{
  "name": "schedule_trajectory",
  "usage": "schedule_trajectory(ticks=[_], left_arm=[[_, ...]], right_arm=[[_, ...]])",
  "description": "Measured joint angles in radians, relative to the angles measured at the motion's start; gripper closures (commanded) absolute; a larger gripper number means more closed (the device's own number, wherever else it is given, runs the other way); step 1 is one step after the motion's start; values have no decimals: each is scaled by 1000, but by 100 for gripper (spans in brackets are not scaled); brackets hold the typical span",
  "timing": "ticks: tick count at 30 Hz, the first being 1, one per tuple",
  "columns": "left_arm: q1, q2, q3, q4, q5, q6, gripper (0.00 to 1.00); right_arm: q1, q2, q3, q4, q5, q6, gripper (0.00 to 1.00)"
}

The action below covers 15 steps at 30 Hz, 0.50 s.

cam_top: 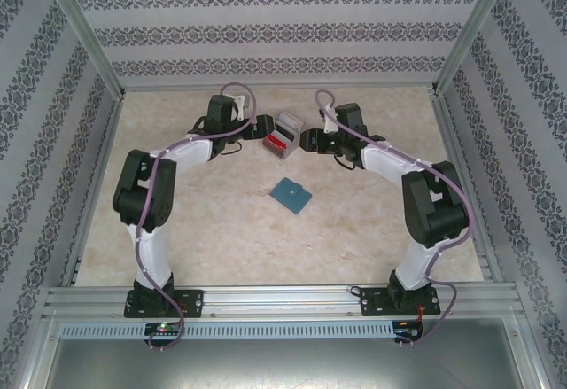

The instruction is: Put the credit cards into the card holder

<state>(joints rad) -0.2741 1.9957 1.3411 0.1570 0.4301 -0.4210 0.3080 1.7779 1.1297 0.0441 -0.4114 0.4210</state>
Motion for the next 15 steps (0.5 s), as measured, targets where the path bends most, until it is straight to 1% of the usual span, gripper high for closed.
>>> schedule_trajectory(ticks=[5,9,15], left_arm=[[1,92,11,14,84,-36,0],[-2,111,-14,76,135,-72,0],[-14,110,-62,190,166,-105,0]], right_arm=[[-21,16,-81,148,3,224,43],[-32,96,-78,267,-3,365,42],[-37,238,-28,375,-28,516,39]])
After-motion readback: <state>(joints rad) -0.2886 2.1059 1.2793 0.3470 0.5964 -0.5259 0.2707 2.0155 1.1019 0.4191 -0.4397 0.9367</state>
